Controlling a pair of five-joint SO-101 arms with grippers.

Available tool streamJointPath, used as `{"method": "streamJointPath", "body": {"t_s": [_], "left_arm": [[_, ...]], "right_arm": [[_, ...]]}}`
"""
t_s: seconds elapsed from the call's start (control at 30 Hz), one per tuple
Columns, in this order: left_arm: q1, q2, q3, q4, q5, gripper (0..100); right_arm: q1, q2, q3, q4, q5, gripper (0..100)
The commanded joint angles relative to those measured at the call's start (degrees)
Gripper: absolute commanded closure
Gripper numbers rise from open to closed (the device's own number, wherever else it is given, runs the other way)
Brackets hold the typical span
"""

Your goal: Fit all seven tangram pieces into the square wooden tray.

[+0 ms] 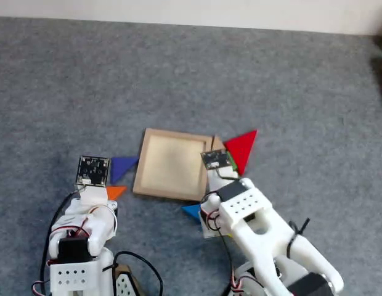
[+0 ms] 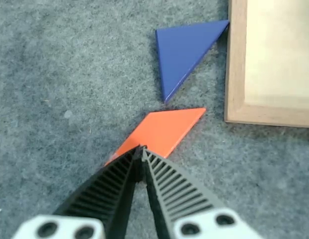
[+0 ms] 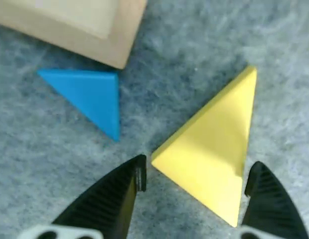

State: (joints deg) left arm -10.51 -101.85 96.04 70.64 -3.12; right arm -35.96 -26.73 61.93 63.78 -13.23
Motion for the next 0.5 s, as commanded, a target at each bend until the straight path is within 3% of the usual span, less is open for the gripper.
{"method": "streamJointPath", "body": {"t_s": [0.0,0.47], "left_arm": [[0.48,-2.51,1.10,0.09,-0.44,100],[0.48,-2.51,1.10,0.09,-0.44,100]], "right_arm": [[-0.84,5.67,-0.75,-3.47,-1.58,68.8],[0.22,9.19,-0.75,-5.14,-1.49,69.1]]}}
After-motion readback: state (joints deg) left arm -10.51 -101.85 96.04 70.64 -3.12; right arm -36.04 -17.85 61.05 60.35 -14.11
